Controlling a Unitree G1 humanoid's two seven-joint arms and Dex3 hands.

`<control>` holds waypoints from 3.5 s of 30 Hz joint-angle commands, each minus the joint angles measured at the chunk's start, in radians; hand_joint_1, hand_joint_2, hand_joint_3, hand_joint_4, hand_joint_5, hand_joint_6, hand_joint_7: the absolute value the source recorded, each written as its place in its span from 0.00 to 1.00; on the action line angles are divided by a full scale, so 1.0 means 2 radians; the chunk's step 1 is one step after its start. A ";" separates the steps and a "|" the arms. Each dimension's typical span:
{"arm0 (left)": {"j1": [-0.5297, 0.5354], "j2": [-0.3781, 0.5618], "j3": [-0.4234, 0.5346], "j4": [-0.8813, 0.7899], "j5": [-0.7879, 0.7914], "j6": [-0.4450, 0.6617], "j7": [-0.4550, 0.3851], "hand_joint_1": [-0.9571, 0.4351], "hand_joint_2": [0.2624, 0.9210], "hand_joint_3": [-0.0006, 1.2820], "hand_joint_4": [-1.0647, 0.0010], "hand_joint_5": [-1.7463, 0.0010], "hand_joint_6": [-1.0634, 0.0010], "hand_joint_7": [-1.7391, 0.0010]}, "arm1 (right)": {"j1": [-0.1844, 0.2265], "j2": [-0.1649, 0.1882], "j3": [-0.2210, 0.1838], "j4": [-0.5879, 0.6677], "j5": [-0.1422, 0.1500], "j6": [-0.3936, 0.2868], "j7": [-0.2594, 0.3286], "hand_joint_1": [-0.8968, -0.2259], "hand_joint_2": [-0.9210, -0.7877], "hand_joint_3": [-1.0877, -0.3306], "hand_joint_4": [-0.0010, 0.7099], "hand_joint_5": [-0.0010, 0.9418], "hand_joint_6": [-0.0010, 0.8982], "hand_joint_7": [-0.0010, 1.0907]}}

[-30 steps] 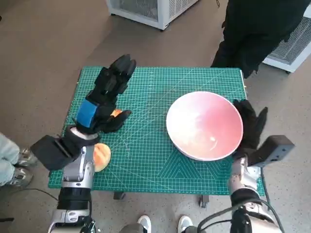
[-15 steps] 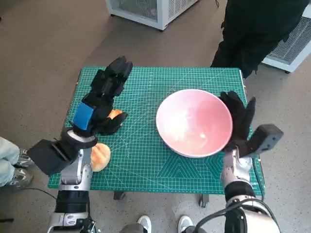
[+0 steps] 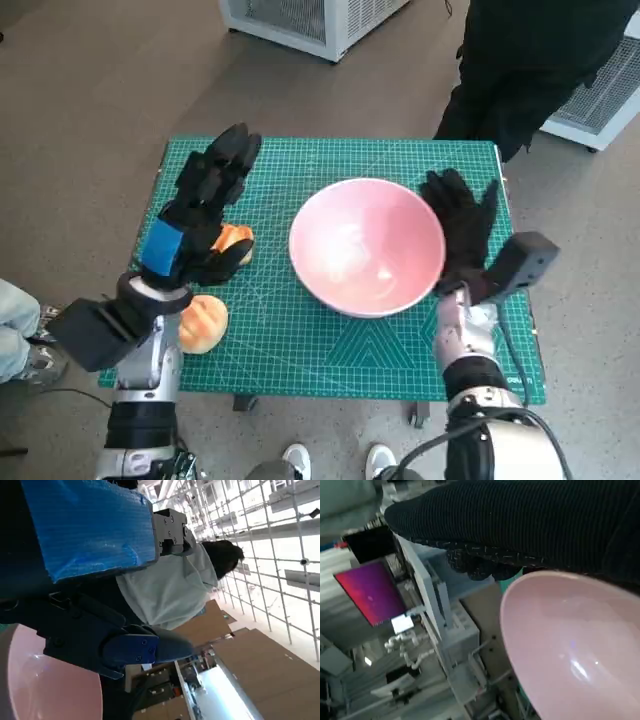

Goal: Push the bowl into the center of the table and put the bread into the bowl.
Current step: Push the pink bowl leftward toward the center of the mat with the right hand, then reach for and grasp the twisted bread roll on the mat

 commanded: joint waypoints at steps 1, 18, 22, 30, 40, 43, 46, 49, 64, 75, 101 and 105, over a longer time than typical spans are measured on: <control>0.014 0.007 0.006 -0.016 0.005 -0.004 0.007 0.15 1.00 0.28 0.86 0.99 0.99 0.79 | -0.005 0.013 0.001 0.011 -0.007 0.020 -0.010 0.42 0.00 0.27 0.36 0.00 0.28 0.24; 0.032 0.002 0.008 -0.030 0.012 -0.005 0.030 0.16 1.00 0.28 0.86 1.00 0.97 0.81 | -0.023 0.015 0.010 0.015 -0.023 0.059 -0.014 0.42 0.00 0.28 0.38 0.01 0.29 0.23; 0.031 -0.002 0.005 -0.029 0.015 -0.006 0.035 0.16 1.00 0.28 0.86 1.00 0.96 0.82 | -0.026 0.005 0.017 0.013 -0.034 0.060 -0.015 0.42 0.00 0.28 0.38 0.00 0.29 0.22; 0.014 -0.010 -0.006 -0.028 0.032 -0.002 0.050 0.16 1.00 0.28 0.86 1.00 0.96 0.83 | -0.036 -0.020 0.041 -0.004 -0.061 0.032 -0.014 0.41 0.00 0.28 0.36 0.00 0.30 0.21; -0.017 -0.015 -0.017 -0.016 0.043 0.001 0.060 0.14 1.00 0.29 0.86 1.00 0.94 0.84 | -0.028 -0.039 0.058 -0.048 -0.060 -0.076 0.039 0.33 0.00 0.29 0.34 0.00 0.29 0.20; -0.028 -0.015 -0.020 -0.011 0.045 0.000 0.059 0.14 1.00 0.30 0.86 1.00 0.94 0.84 | -0.017 -0.039 0.062 -0.079 -0.051 -0.116 0.069 0.31 0.00 0.32 0.34 0.00 0.30 0.21; -0.037 -0.014 -0.022 -0.007 0.044 0.000 0.055 0.14 1.00 0.30 0.86 1.00 0.93 0.84 | -0.006 -0.038 0.066 -0.111 -0.043 -0.140 0.093 0.29 0.00 0.35 0.34 0.00 0.29 0.21; -0.048 -0.012 -0.025 -0.004 0.038 -0.001 0.047 0.13 1.00 0.30 0.86 1.00 0.93 0.84 | 0.012 -0.037 0.071 -0.159 -0.027 -0.161 0.123 0.28 0.00 0.36 0.33 0.00 0.29 0.22; -0.095 0.000 -0.020 0.004 0.016 -0.003 0.008 0.15 1.00 0.30 0.87 1.00 0.94 0.83 | 0.061 -0.039 0.108 -0.284 0.013 -0.165 0.180 0.25 0.00 0.39 0.35 0.00 0.22 0.35; -0.119 0.038 -0.009 0.013 0.015 -0.016 -0.022 0.15 1.00 0.28 0.86 1.00 1.00 0.74 | 0.085 -0.037 0.127 -0.353 0.010 -0.129 0.162 0.24 0.00 0.40 0.33 0.01 0.16 0.45; -0.117 0.257 -0.051 0.002 0.222 0.121 -0.057 0.27 0.94 0.00 0.88 1.00 0.82 0.93 | 0.101 -0.048 0.142 -0.420 0.009 -0.091 0.141 0.20 0.00 0.45 0.32 0.00 0.12 0.50; -0.125 0.266 -0.081 0.021 0.267 0.141 -0.055 0.30 0.91 0.00 0.88 1.00 0.79 0.95 | 0.100 -0.048 0.142 -0.414 0.008 -0.094 0.140 0.20 0.00 0.45 0.32 0.00 0.12 0.51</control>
